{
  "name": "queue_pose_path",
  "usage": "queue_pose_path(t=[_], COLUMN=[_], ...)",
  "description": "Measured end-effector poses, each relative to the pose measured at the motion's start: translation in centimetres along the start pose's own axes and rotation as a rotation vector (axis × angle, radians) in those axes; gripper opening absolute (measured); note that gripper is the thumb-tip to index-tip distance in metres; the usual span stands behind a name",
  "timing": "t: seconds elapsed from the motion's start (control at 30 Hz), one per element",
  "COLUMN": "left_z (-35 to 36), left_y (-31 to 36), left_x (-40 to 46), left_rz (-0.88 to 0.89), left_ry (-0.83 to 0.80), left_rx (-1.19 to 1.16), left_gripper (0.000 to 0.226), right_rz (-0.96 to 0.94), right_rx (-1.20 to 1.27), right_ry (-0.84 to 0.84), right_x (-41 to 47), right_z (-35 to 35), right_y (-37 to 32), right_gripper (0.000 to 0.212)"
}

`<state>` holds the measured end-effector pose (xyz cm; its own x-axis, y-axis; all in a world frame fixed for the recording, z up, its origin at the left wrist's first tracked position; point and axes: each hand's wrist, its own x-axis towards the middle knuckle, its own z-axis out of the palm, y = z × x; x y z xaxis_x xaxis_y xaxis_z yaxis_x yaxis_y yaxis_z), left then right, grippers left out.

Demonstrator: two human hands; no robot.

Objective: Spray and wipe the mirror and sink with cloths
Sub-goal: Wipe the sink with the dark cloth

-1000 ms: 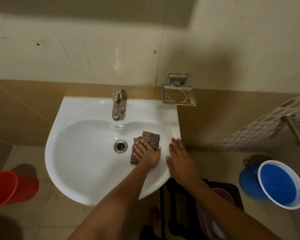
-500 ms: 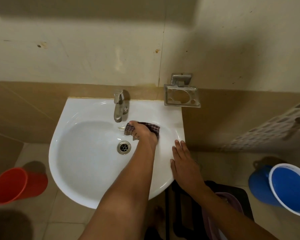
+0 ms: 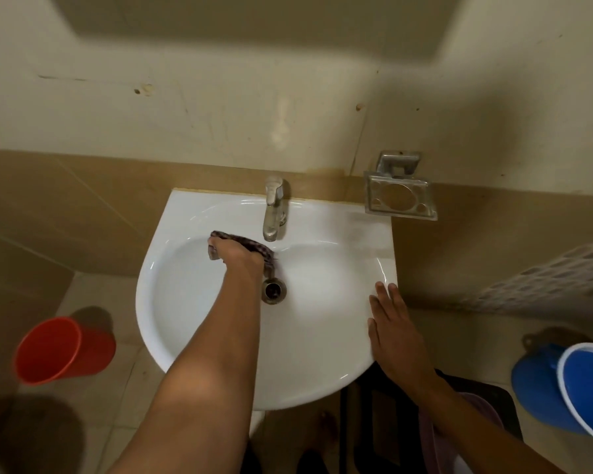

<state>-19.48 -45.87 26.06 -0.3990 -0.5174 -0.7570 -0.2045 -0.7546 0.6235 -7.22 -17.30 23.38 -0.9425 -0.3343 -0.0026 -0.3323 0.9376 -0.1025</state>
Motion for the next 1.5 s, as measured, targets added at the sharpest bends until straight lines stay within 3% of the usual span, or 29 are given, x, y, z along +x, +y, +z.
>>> queue_pose_path(t=[0.1,0.2,0.37,0.57,0.77,0.93,1.03,1.17,1.33,1.43,1.5], left_z=[-0.5,-0.4,-0.6,-4.7,-7.8,-10.7,-12.7,-13.6,-14.2,-14.7,-15.3], left_y=[2.4,2.6,-1.4,-9.3,-12.3,-9.9,-6.0,-0.4,0.1,-1.2,-2.5], left_x=[1.3,1.8,1.2,-0.3,-0.2,0.9,2.7,5.3,4.8,3.3,1.9], left_rz=[-0.004,-0.045,0.171,0.291,0.727,0.954,0.96,0.953,0.897,0.803,0.773], left_ry=[-0.034,-0.067,0.013,-0.323,-0.952,-1.159,-1.142,-0.963,-0.82,-0.842,-0.925], left_rx=[-0.091,-0.21,0.256,0.801,1.6,2.029,2.201,2.403,2.474,2.497,2.453], left_gripper=[0.041,0.056,0.076,0.06,0.064,0.069,0.069,0.066,0.063,0.06,0.059], right_rz=[0.011,0.022,0.07,0.056,0.051,0.026,0.016,0.028,0.041,0.077,0.096], right_rx=[-0.009,-0.011,0.021,0.0,-0.023,-0.058,-0.082,-0.093,-0.11,-0.102,-0.097], right_ry=[-0.001,-0.032,-0.091,-0.087,-0.068,-0.038,-0.071,-0.101,-0.127,-0.129,-0.165], right_x=[0.1,0.2,0.3,0.4,0.2,0.2,0.2,0.2,0.3,0.6,0.8], right_z=[0.2,0.0,0.4,0.2,-0.4,-0.7,-1.1,-1.2,-0.7,-0.5,-0.5], right_y=[-0.2,-0.5,-0.6,-0.6,-0.9,-0.9,-1.3,-1.6,-1.4,-1.5,-1.8], right_gripper=[0.055,0.055,0.044,0.043,0.042,0.04,0.05,0.059,0.057,0.042,0.049])
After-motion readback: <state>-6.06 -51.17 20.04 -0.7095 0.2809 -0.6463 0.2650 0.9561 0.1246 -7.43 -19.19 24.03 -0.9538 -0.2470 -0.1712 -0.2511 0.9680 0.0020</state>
